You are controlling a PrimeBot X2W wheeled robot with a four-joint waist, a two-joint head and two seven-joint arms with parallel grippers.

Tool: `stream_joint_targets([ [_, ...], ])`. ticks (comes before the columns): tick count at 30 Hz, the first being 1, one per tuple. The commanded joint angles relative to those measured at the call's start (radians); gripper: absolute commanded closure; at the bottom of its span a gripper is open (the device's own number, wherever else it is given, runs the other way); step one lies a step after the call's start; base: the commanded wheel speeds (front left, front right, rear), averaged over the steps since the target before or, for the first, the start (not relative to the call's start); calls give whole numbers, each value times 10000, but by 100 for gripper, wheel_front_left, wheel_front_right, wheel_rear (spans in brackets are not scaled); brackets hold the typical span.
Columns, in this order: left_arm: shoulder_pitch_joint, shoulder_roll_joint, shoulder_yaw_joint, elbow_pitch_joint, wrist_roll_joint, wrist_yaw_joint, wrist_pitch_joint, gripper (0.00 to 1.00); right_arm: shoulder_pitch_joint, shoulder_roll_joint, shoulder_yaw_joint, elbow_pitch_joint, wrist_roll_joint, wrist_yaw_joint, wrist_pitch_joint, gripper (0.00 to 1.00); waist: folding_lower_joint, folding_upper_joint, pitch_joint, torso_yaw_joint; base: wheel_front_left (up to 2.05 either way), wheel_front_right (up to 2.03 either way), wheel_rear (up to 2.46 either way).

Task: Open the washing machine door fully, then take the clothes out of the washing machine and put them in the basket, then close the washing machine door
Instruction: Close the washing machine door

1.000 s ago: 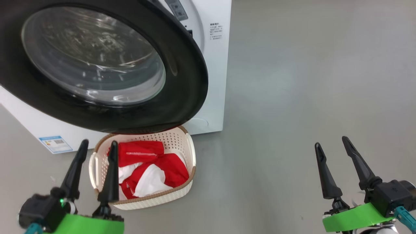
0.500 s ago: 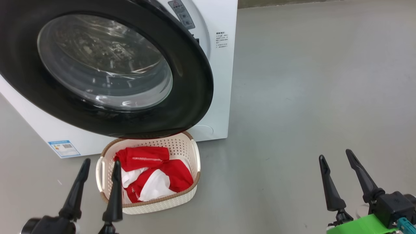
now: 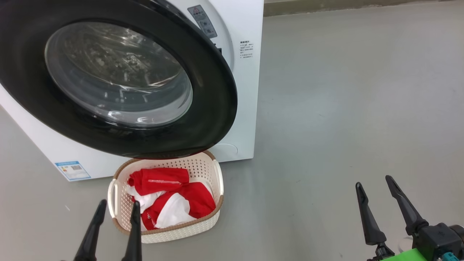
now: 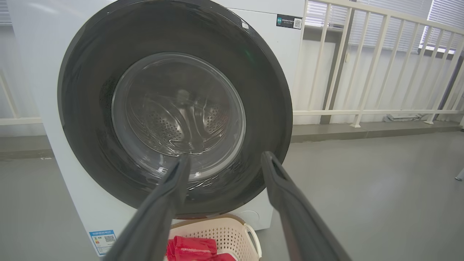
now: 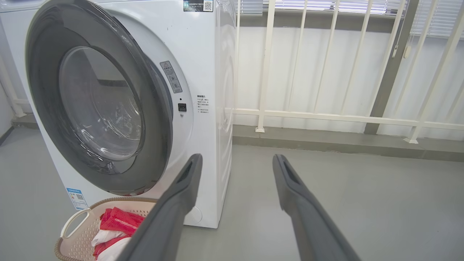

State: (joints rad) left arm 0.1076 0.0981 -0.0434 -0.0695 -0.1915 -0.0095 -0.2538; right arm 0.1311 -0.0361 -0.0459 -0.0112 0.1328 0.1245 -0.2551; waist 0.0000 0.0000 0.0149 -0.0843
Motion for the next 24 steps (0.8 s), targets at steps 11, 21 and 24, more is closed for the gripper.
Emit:
stream_joint_targets([
  [11,77,-180,345,-106,285,-186,-79,0,-21,-141,245,-419,-84,62,-67,0,0,0,-143,103,0,0,0],
  [21,62,-269,449,-105,307,-308,-80,0,13,-141,275,-340,-37,62,-67,76,0,0,-125,229,0,0,0],
  [24,17,-305,430,-118,308,-327,-80,0,-48,-141,412,-279,-46,62,-67,100,0,0,-87,332,0,0,0],
])
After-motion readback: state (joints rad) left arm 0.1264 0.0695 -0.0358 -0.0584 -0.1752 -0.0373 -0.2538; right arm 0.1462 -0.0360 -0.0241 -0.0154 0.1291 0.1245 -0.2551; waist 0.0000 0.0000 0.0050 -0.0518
